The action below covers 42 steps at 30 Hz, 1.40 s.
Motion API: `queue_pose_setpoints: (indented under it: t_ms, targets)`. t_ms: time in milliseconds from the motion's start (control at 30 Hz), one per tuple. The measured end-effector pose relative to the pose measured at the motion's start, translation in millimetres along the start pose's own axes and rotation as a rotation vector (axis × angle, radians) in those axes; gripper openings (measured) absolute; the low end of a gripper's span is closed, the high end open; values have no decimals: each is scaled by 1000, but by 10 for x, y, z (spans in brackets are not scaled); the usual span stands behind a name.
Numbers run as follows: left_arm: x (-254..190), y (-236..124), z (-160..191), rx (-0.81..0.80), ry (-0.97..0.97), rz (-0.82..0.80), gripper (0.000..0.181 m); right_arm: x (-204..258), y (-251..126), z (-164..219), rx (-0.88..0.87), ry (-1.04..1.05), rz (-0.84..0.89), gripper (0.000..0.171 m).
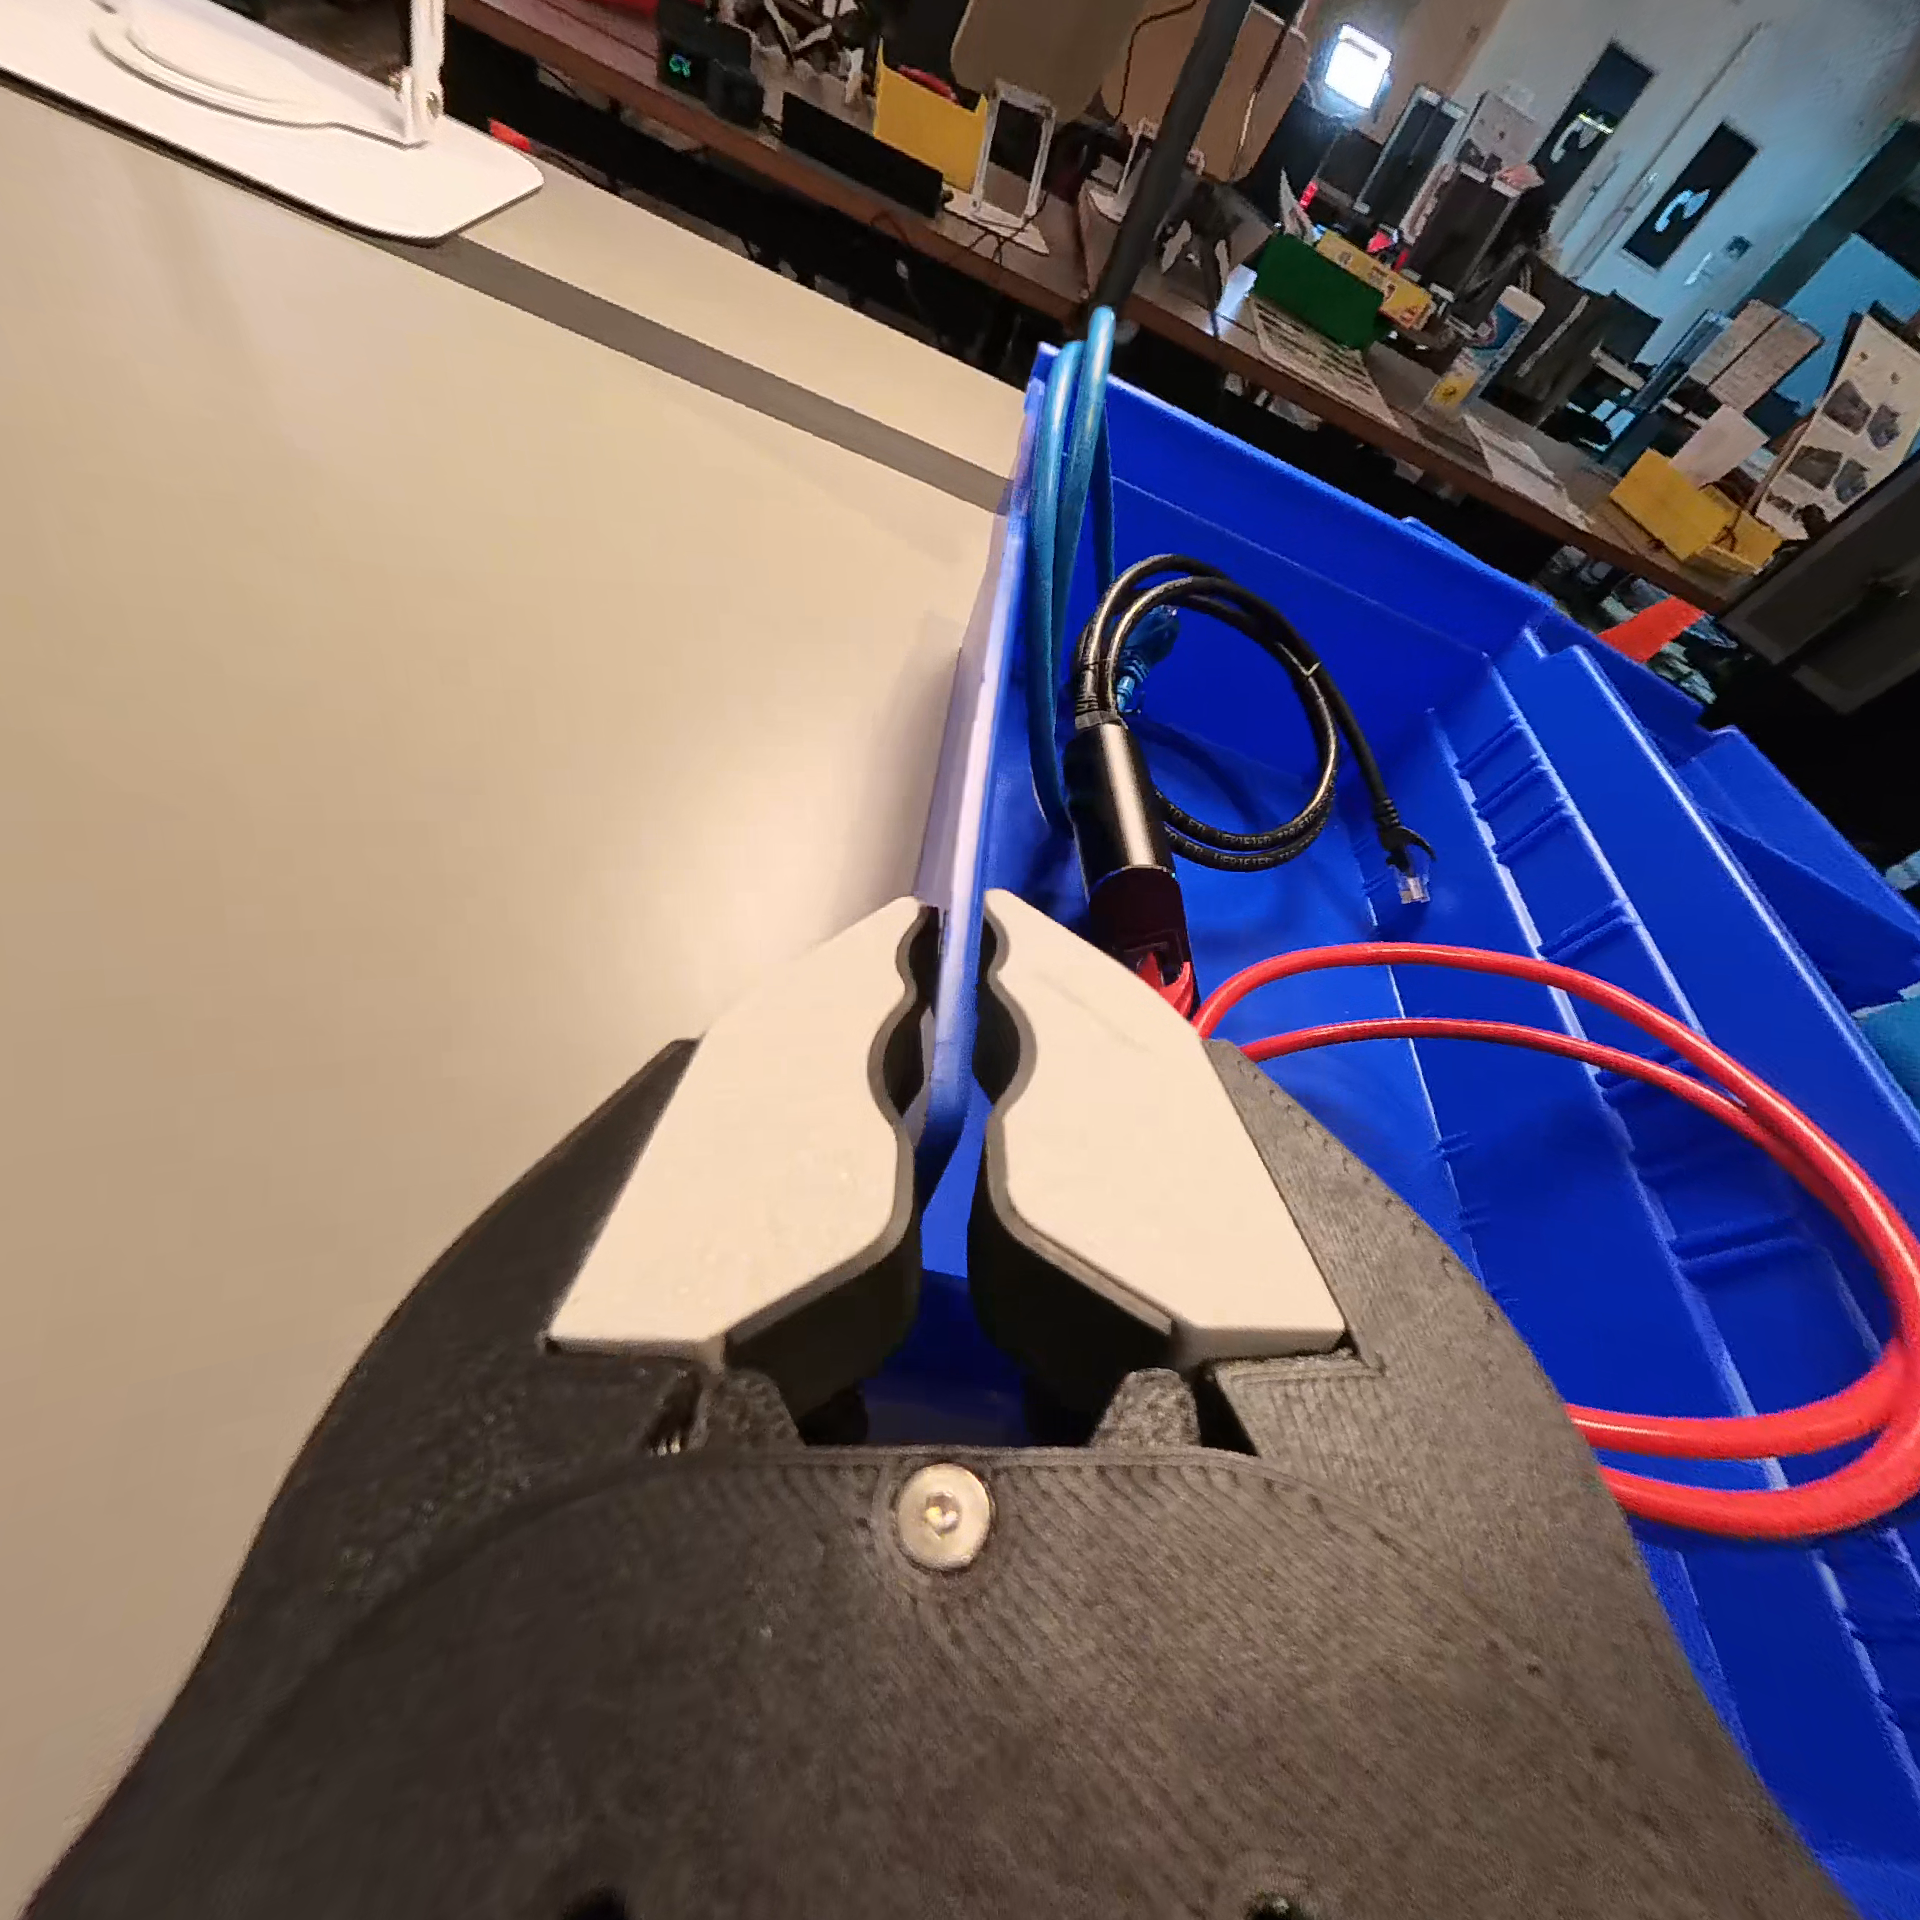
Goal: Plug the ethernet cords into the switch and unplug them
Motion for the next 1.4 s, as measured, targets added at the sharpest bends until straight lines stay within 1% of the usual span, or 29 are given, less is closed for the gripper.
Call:
queue_pose_setpoints:
  t_ms: [100, 200, 300, 567, 700, 833, 900, 1000, 1200, 1400]
  targets:
    - [-193, -144, 18, -40, 65, 83, 6, 15, -15, 0, -13, -11, -16, 5]
    - [-453, -276, -5, -103, 140, 229, 6, 89, -29, -25, -40, -29, -61, 5]
    - [-744, -371, -68, -186, 223, 403, 6, 223, -50, -67, -79, -61, -155, 4]
    - [-1547, -672, -227, -412, 447, 867, 7, 743, -86, -249, -183, -168, -500, 5]
    - [-1859, -884, -252, -505, 529, 1103, 7, 930, -33, -335, -222, -231, -725, 6]
    - [-2132, -1085, -274, -566, 578, 1300, 6, 1100, 62, -434, -245, -237, -955, 5]
    - [-2262, -1142, -307, -584, 585, 1363, 6, 1217, 121, -500, -261, -265, -1033, 6]
    - [-2473, -1179, -362, -588, 603, 1410, 6, 1465, 231, -634, -282, -296, -1111, 6]
    - [-2833, -1184, -495, -593, 617, 1425, 6, 2112, 369, -929, -318, -341, -1211, 6]
    - [-2982, -1183, -552, -607, 613, 1412, 6, 2616, 345, -1112, -363, -382, -1294, 6]
Point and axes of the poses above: each gripper's, where its closed fingertips meet, y out along the fingers, z out of its underside, x = y × z across the jaws, the point moved 3 cm from there along -y, back along the fingers, and after that the axes turned 1 degree about y, right-handed, at the moved point
